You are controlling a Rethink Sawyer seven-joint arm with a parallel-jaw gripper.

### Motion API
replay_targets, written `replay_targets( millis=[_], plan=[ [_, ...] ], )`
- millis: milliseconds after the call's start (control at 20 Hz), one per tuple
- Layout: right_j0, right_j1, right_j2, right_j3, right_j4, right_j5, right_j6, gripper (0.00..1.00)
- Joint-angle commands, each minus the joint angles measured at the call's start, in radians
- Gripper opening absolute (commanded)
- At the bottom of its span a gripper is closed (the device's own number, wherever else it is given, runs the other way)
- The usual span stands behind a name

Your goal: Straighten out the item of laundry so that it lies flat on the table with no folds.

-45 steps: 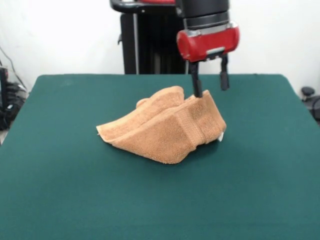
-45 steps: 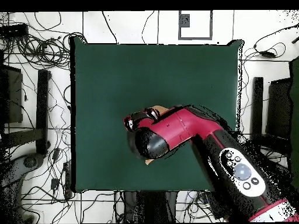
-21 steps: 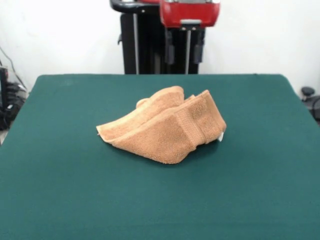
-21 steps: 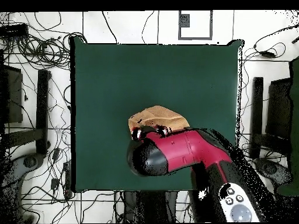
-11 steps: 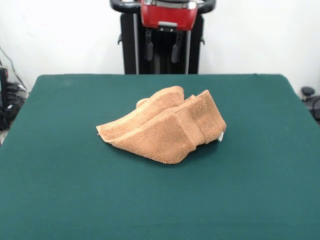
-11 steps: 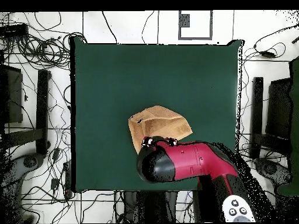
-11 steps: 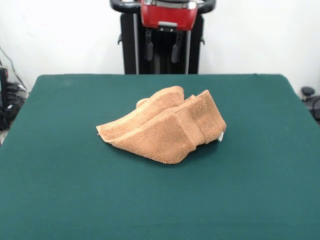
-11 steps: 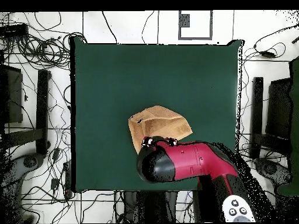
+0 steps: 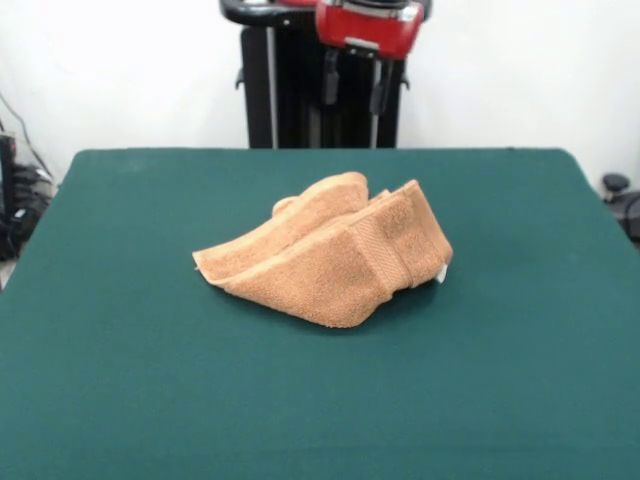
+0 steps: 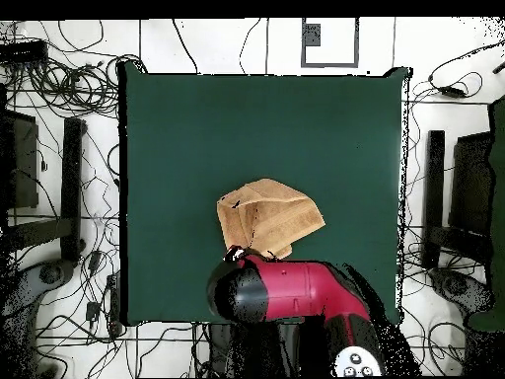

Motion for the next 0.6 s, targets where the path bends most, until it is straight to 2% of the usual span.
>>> replay_targets(
  millis=[50, 350, 450, 600],
  plan=[
    [0.111, 0.04, -0.121, 0.062, 0.129, -0.068, 0.388, 1.0],
    [0.189, 0.02, -0.225, 0.071, 0.225, -0.049, 0.5, 1.0],
    [0.199, 0.013, -0.255, 0.059, 0.236, -0.021, 0.503, 1.0],
    [0.184, 0.019, -0.254, 0.065, 0.255, -0.055, 0.467, 1.0]
  ],
)
